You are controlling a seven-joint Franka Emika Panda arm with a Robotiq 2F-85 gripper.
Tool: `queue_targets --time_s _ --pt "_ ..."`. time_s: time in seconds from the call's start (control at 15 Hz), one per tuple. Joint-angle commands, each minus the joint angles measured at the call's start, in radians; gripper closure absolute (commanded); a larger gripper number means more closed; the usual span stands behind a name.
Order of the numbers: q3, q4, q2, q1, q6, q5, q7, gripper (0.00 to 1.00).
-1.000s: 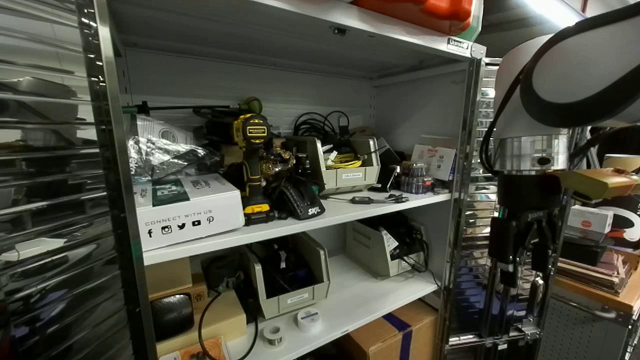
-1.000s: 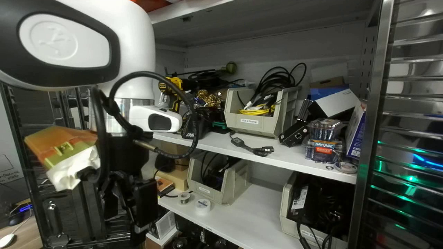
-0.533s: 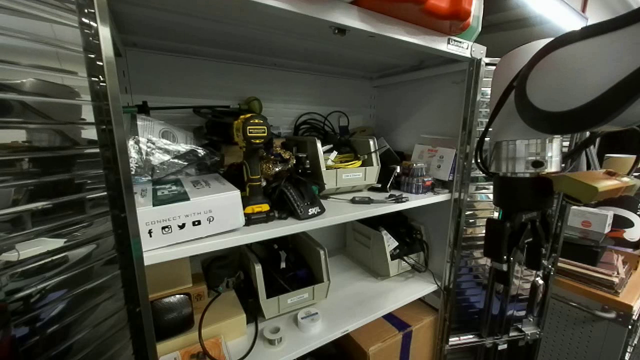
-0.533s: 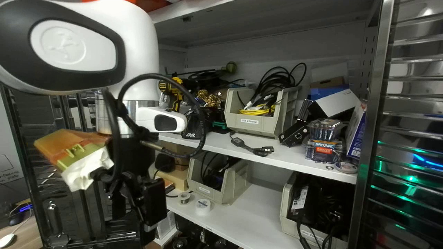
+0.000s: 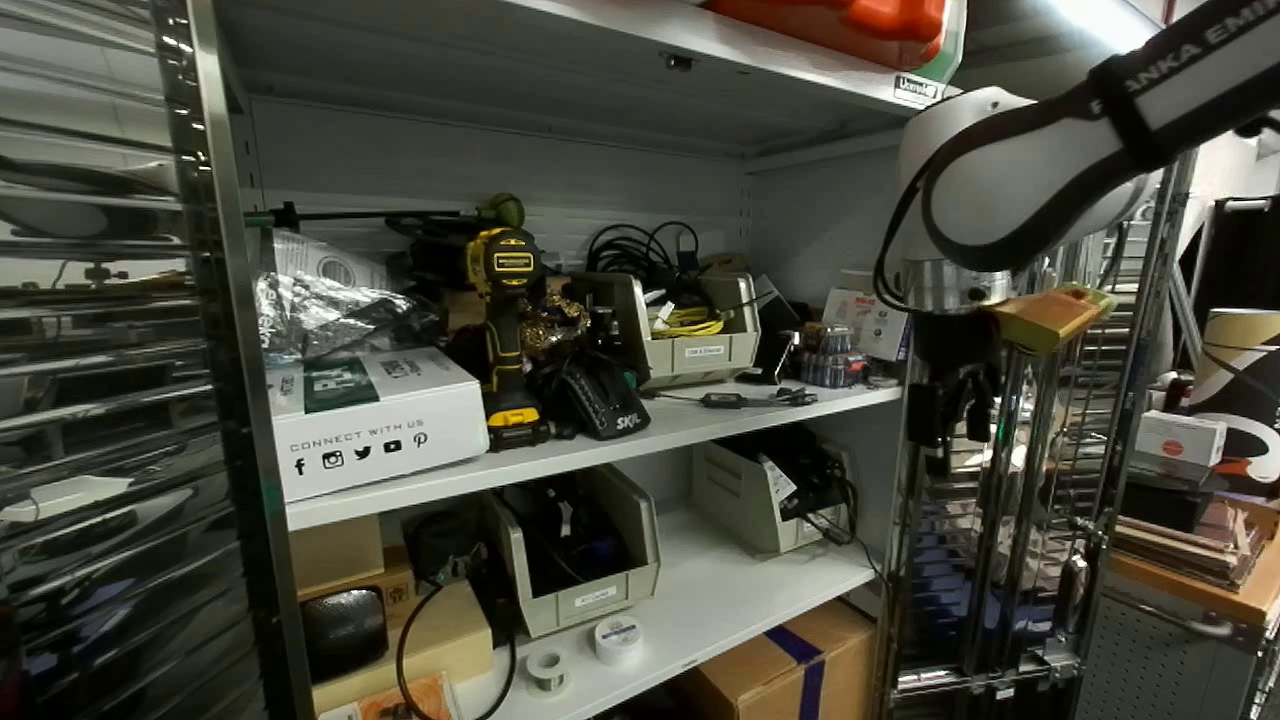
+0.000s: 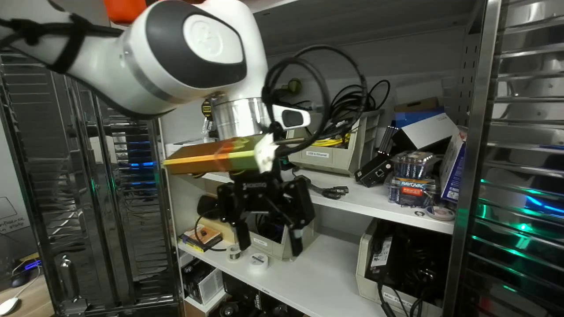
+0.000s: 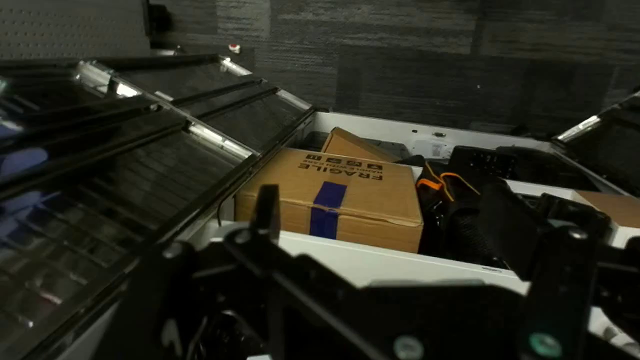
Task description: Pick up the black cable and put it in the tool box
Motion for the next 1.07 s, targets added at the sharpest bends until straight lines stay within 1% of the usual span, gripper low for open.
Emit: queue_targets --time_s 0.0,0.2,0.33,0.47,0.67,0.8,1.0 --pt "-0.016 0.234 0.205 0.007 -0.002 -0.043 -0.192 0.0" --pt "-0.003 0.333 0.295 0.012 0.043 -0.039 -0.332 0.0" --pt "0.013 0.371 0.315 0.018 0.058 -0.036 -0.416 0.0" --pt "0.027 0.388 0.318 0.023 0.097 -0.044 -0.481 0.0" --pt "0.042 0.401 0.318 0.029 0.191 -0.046 -0.561 0.0" --pt "0.048 0.416 0.332 0.031 0.241 -0.032 -0.605 0.0" --pt "0.06 0.46 0.376 0.034 0.242 0.006 -0.689 0.0"
